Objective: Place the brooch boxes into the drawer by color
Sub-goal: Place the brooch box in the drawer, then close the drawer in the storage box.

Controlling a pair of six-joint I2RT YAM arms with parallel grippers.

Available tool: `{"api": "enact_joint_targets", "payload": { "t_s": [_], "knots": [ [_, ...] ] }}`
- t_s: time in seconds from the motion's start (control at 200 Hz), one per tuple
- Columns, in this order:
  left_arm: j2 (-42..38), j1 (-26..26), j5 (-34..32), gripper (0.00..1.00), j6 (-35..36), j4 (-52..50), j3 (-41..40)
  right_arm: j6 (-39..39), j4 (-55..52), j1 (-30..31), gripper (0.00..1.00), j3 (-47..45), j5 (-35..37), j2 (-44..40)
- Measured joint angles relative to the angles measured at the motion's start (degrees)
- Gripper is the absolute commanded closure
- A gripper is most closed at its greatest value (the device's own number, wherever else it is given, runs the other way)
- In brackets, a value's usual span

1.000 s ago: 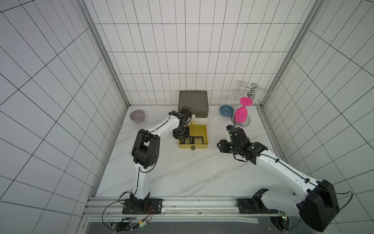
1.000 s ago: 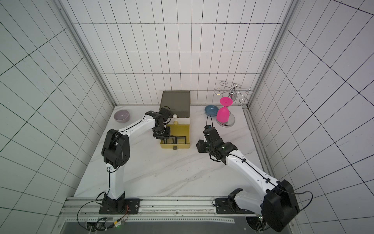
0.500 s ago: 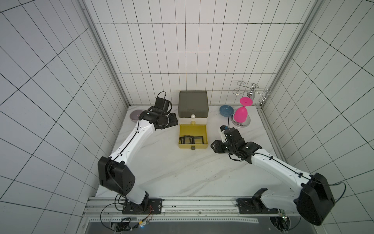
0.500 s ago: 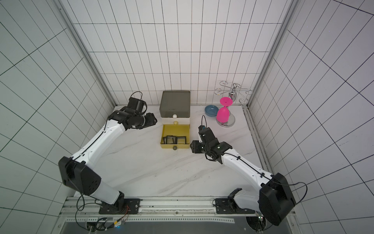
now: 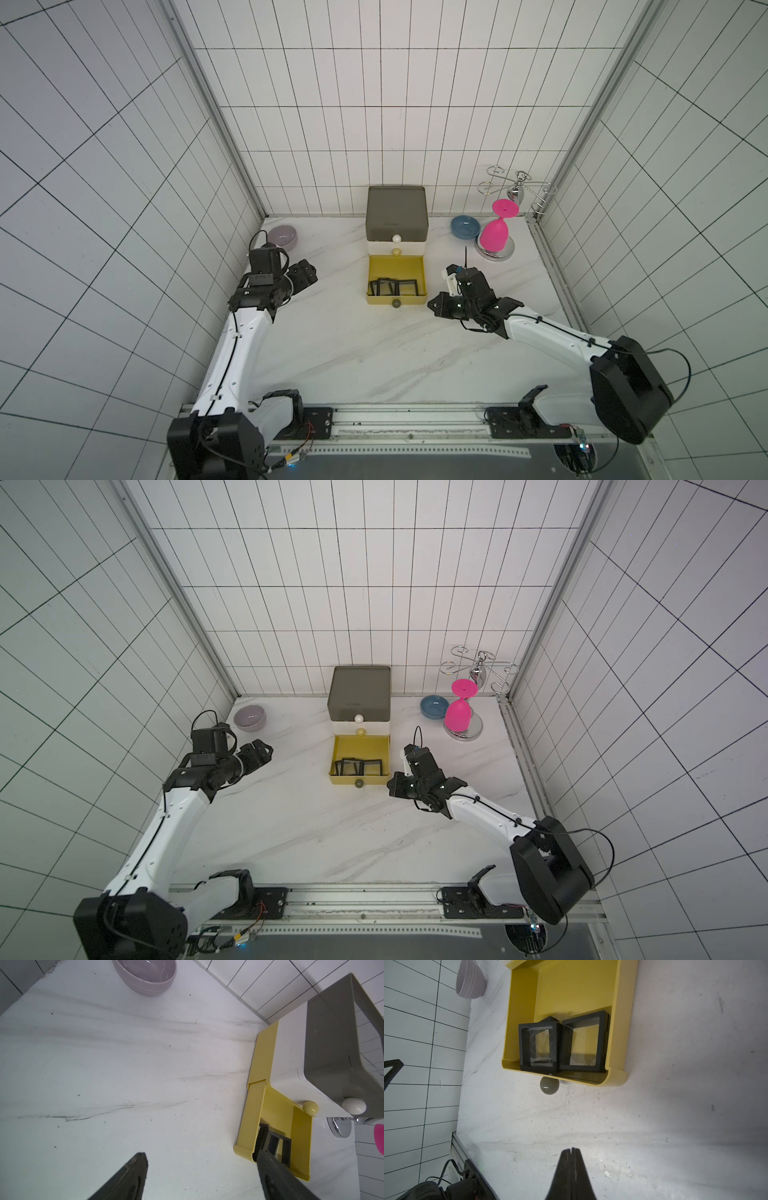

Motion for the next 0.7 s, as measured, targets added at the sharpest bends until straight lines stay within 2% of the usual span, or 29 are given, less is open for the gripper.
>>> {"api": "enact_joint_targets", "payload": {
  "t_s": [0.19,0.4,0.7],
  "knots": [
    [0.0,2.84,2.62,0.12,0.94,0.52,-0.83,2.01,2.08,-0.35,1.0,-0.04,-2.08,5.18],
    [0.13,3.34,4.74,0.12,1.11,0.57,-0.83,3.65,3.82,-0.35,1.0,0.48,-2.69,10.08],
    [1.07,3.72,6.47,0.12,1.14,0.55,-0.83,5.33,7.76,-1.2,1.0,5.92,-2.89,18.27]
  ]
}}
